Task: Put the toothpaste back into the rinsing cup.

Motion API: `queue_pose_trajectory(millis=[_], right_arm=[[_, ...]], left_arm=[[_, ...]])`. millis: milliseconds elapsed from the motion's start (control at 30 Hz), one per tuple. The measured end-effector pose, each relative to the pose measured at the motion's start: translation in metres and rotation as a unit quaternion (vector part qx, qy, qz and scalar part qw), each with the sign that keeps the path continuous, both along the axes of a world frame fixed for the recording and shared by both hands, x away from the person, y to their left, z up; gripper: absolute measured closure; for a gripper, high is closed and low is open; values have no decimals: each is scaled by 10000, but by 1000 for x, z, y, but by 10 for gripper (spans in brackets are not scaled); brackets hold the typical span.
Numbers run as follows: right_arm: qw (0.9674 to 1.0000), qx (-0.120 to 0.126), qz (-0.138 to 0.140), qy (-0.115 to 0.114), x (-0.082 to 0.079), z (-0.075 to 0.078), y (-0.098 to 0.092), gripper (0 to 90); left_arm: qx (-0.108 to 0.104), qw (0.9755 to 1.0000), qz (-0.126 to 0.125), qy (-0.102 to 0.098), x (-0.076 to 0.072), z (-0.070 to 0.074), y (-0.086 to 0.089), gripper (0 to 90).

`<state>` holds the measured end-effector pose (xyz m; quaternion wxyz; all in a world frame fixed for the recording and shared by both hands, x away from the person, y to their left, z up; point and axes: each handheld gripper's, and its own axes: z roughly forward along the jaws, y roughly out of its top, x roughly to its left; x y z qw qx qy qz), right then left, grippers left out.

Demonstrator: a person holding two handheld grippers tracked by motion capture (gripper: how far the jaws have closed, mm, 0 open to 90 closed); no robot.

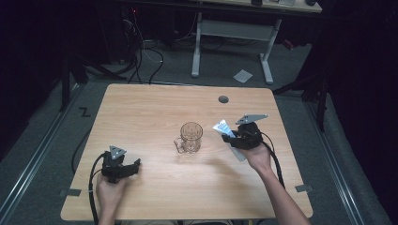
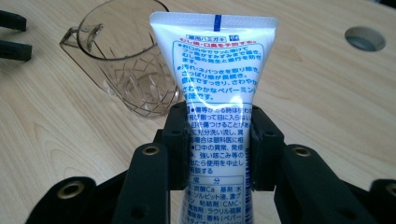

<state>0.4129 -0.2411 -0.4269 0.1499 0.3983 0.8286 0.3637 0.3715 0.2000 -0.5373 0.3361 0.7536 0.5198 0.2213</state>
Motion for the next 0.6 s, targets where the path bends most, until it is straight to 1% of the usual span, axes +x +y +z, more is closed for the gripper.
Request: queue_pose_trajectory(millis=[200, 333, 533, 600], right_arm=[[9999, 85, 68, -123, -1, 12, 2, 658], [9996, 152, 147, -191, -1, 15, 6, 657], [9991, 267, 240, -231, 2, 18, 14, 656], [9990, 263, 257, -240, 3, 20, 18, 656]], left_arm=[[-1, 10000, -1, 0, 0, 0, 0, 219], [-2, 10000, -4, 3, 0, 0, 0, 218], [-2, 10000, -4, 2, 0, 0, 0, 218], [-1, 10000, -2, 1, 0, 0, 0, 218]])
